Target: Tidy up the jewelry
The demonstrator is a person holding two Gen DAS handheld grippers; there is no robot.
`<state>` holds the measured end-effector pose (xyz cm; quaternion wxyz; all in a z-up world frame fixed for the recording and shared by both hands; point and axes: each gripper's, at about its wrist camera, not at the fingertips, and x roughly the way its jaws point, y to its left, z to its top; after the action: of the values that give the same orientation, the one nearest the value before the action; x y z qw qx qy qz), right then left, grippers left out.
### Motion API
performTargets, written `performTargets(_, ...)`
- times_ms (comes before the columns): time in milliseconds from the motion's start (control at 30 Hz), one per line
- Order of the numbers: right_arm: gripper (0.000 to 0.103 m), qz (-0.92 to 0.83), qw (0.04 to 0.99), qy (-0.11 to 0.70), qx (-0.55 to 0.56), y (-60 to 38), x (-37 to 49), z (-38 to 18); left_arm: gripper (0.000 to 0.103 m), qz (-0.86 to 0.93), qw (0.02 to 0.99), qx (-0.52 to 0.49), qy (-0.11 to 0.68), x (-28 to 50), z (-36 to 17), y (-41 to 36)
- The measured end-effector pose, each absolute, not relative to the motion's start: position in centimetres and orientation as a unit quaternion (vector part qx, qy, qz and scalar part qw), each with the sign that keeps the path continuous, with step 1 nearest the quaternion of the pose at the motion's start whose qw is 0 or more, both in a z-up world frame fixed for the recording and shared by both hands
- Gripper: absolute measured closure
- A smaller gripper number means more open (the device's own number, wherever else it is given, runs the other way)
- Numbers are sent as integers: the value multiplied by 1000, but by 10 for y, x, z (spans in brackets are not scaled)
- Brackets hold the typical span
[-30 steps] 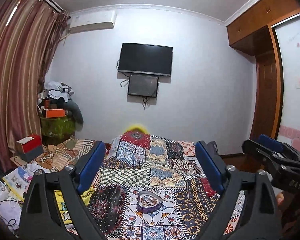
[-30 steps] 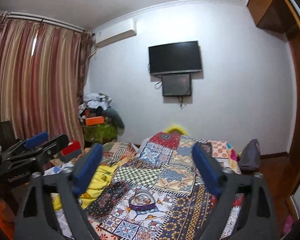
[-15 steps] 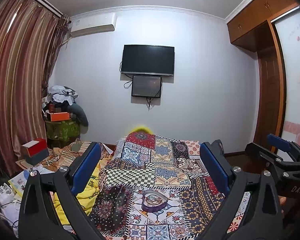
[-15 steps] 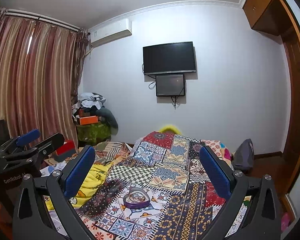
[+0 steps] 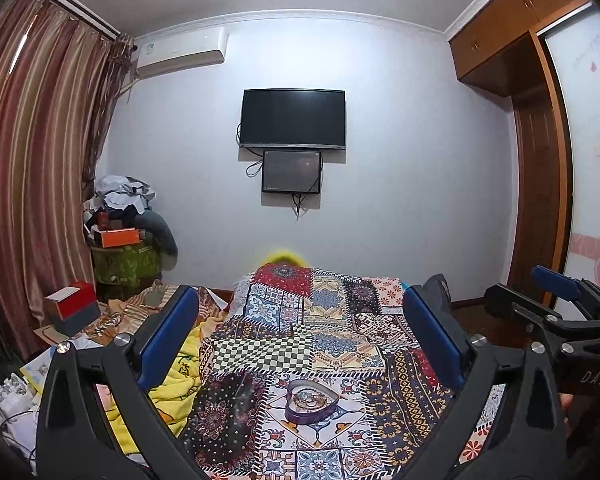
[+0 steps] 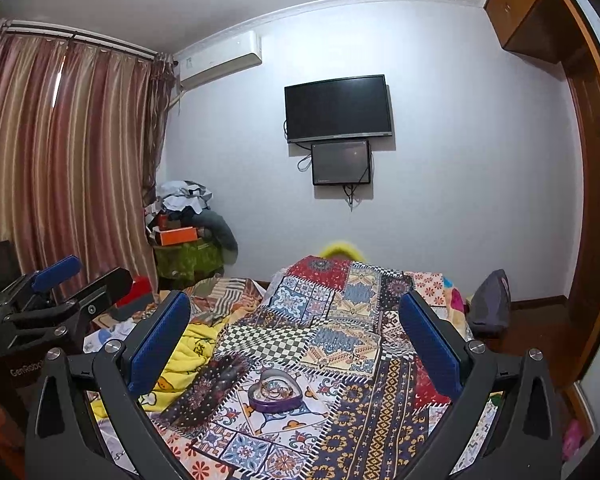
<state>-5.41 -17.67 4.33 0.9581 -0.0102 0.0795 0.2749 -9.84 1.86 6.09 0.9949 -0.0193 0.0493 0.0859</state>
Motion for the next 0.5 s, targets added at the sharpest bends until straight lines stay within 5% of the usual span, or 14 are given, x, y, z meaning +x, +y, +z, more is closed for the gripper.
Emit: performTargets(500, 0, 274, 958, 83, -3, -182, -55, 48, 1, 85, 995, -14, 56, -94, 62, 14)
